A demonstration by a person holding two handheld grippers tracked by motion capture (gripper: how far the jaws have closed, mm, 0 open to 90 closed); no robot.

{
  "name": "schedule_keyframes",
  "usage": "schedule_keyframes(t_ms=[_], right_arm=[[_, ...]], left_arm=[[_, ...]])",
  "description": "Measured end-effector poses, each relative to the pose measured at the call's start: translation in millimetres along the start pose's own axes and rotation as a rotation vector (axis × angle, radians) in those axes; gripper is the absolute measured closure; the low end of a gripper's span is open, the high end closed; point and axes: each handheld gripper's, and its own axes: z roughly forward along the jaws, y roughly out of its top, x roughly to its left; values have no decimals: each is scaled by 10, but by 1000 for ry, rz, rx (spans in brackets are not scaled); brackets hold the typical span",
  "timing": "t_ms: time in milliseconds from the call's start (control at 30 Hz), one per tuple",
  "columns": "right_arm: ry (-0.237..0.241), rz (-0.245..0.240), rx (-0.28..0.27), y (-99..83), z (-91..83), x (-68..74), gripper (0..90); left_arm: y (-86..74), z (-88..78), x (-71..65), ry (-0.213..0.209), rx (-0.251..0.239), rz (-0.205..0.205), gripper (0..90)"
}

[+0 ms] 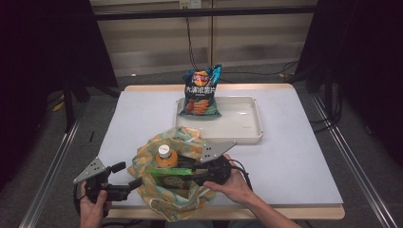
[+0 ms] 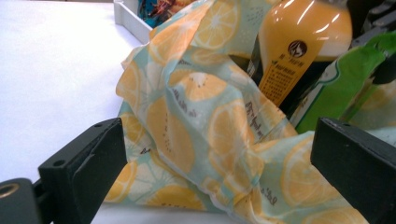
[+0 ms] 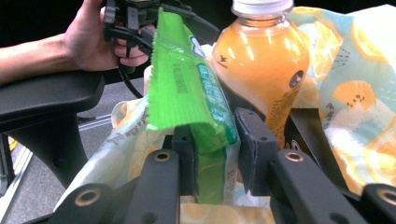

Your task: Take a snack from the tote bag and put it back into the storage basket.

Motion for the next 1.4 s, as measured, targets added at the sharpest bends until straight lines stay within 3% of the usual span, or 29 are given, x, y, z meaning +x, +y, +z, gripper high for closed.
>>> schedule_keyframes(t_ms=[300, 600, 833, 933, 1233, 1400], right_arm=[[-4, -12, -35, 38, -93, -9, 723], [-1, -18, -98, 172, -212, -33, 732], [-2, -32, -141, 329, -357, -51, 735], [3, -35, -167, 406, -438, -65, 736], [-27, -66, -203, 621, -647, -74, 736], [-36, -60, -215, 674, -756, -111, 738]], left_arm=[[5, 18, 6, -4, -3, -5, 28], [6, 23, -34, 11, 20, 39, 28], [22, 5, -51, -19, 17, 26, 29], [35, 6, -84, -3, 17, 65, 29], [36, 2, -85, 0, 10, 54, 29], [18, 22, -69, -15, 19, 47, 28]])
